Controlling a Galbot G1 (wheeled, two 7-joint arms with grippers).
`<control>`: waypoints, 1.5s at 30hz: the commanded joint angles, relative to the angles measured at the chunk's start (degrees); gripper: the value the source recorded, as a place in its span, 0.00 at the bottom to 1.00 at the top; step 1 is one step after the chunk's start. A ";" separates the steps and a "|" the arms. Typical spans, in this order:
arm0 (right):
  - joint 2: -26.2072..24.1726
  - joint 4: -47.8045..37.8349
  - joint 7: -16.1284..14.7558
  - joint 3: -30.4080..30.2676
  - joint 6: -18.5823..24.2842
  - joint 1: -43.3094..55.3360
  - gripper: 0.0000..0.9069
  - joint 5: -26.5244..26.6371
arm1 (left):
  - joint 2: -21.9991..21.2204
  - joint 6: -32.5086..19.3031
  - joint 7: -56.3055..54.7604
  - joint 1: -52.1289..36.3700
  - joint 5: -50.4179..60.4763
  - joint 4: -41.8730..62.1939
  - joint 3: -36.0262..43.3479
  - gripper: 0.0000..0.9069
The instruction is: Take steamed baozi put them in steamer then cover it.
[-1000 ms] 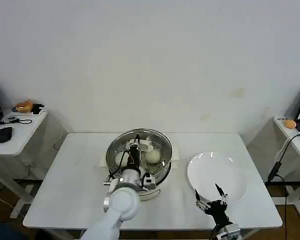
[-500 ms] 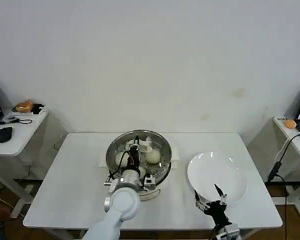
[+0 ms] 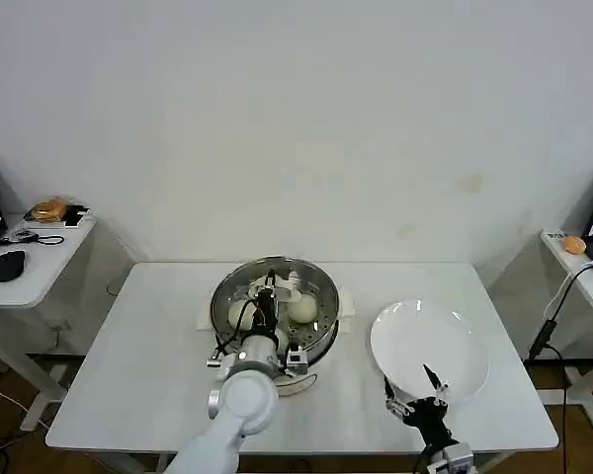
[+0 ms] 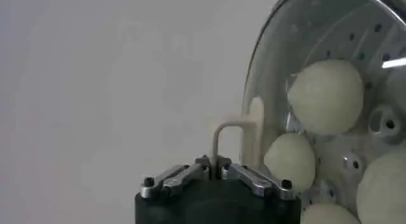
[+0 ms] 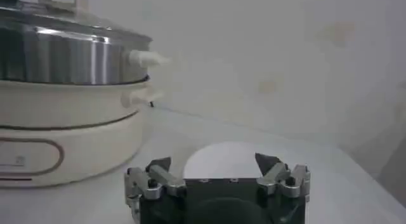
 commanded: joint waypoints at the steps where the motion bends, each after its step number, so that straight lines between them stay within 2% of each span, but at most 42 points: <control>1: 0.05 -0.06 -0.02 -0.26 -0.03 0.02 1.00 -0.06 | -0.35 -0.10 0.01 0.48 -0.18 -0.28 -0.24 1.00; 13: -0.02 -0.17 -0.02 -0.54 -0.11 -0.06 1.00 -0.14 | 1.04 -0.32 -0.17 3.41 -0.89 -5.89 -0.70 1.00; 25: -0.35 -0.14 0.07 -0.69 -0.22 -0.28 1.00 -0.09 | 6.42 -1.89 -1.97 11.25 -4.68 -17.64 -3.52 1.00; 31: -0.42 -0.20 0.14 -0.92 -0.14 -0.67 1.00 -0.03 | 9.01 -3.04 -4.56 15.72 -10.35 -25.58 -5.46 1.00; 35: -0.82 -0.08 0.19 -0.82 -0.13 -1.08 1.00 0.28 | 10.07 -5.04 -10.00 23.54 -21.04 -30.09 -9.69 1.00; 38: -1.92 0.39 0.31 -0.67 -0.21 -1.67 1.00 1.80 | 10.01 -6.76 -17.58 29.54 -34.37 -30.34 -14.21 1.00; 42: -4.03 1.69 0.73 -0.53 -0.33 -3.15 1.00 4.49 | 8.33 -11.70 -28.41 33.21 -61.32 -28.28 -22.24 1.00; 45: -4.10 2.75 1.08 -0.95 -0.92 -3.40 1.00 5.01 | 7.58 -15.61 -29.20 35.21 -84.57 -25.38 -31.62 1.00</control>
